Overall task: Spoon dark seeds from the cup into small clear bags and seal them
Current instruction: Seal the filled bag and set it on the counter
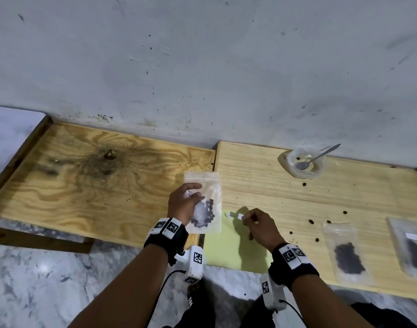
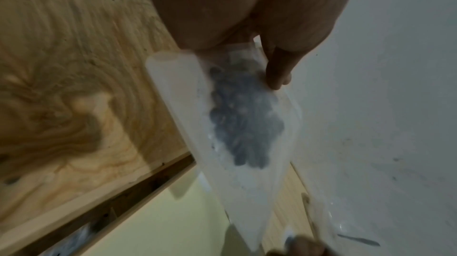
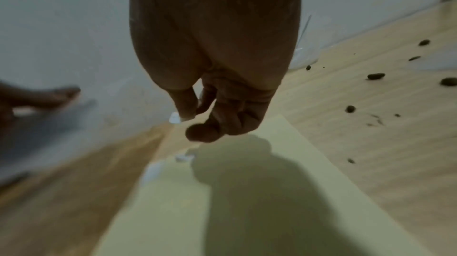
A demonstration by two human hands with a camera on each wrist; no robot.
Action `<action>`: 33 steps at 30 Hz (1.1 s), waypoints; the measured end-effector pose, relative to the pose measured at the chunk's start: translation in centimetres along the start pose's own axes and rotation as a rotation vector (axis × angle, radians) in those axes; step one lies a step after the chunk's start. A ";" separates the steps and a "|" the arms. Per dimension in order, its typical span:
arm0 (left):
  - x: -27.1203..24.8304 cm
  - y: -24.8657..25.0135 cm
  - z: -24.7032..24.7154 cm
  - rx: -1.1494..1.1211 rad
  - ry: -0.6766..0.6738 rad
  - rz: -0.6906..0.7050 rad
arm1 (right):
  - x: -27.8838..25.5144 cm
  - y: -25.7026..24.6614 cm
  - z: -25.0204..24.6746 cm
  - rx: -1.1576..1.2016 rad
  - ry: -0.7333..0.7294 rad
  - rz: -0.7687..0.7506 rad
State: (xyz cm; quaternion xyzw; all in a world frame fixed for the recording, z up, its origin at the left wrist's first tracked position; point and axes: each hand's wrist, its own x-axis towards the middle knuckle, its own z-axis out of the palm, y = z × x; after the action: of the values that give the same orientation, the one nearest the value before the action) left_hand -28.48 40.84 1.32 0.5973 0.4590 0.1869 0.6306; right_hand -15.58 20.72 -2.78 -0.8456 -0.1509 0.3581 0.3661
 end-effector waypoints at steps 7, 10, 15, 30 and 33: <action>-1.3 0.3 1.8 0.016 -0.155 0.051 | -0.1 -7.3 0.2 0.186 0.064 -0.298; -1.7 0.6 2.4 -0.003 -0.213 0.046 | 0.2 -8.5 0.8 0.071 0.086 -0.320; -2.2 1.1 2.5 -0.008 -0.254 0.062 | -0.2 -9.6 1.5 -0.093 0.168 -0.239; -1.6 0.7 3.3 -0.081 -0.137 0.053 | -1.1 -9.1 0.9 0.030 0.283 -0.175; -1.9 0.5 3.7 -0.093 -0.105 0.062 | -1.5 -8.9 0.6 0.026 0.275 -0.201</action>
State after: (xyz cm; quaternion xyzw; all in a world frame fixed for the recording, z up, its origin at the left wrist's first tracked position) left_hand -26.34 37.36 1.94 0.5903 0.3974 0.1961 0.6746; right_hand -17.02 26.36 4.15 -0.8624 -0.1786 0.2023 0.4283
